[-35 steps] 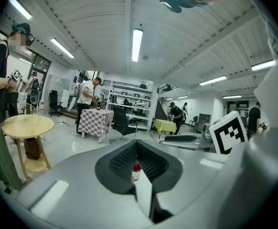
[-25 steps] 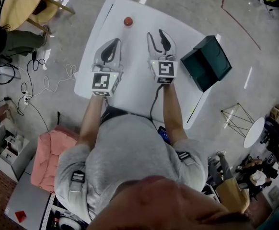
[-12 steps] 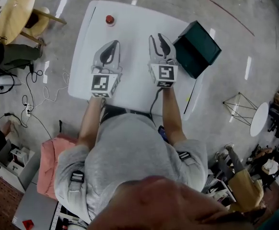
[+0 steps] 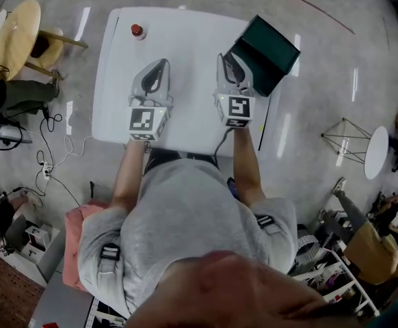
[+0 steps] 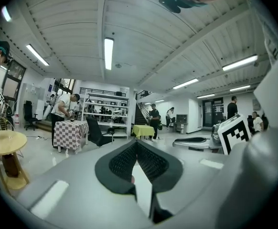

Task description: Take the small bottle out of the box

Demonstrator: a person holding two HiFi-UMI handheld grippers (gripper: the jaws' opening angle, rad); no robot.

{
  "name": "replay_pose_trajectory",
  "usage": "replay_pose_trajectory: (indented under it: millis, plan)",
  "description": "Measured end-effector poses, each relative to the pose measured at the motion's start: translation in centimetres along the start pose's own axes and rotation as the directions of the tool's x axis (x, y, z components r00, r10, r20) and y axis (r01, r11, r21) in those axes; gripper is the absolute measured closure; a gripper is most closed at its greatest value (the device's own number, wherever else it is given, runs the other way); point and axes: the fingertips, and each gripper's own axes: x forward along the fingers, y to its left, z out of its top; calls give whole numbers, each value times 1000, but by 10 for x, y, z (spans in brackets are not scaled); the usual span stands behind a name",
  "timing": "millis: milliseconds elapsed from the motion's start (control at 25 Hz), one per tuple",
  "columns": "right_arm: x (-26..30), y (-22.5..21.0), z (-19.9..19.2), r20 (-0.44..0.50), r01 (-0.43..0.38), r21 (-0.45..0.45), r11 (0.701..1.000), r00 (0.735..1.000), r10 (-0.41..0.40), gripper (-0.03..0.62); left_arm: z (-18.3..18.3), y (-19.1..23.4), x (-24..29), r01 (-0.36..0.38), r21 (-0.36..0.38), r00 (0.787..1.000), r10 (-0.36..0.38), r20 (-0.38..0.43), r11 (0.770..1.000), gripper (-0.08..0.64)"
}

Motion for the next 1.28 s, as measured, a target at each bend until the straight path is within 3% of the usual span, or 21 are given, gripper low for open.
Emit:
replay_pose_trajectory:
  millis: [520,1280]
  plan:
    - [-70,-41,-2,30,90,-9,996,996,-90,571,2,-63,-8,69,28,997,-69,17,997,549]
    - [-148,-42,-35,17,84,-15,996,996,-84,589,-33,-101,-55,35,18,999,-35,-8,999,549]
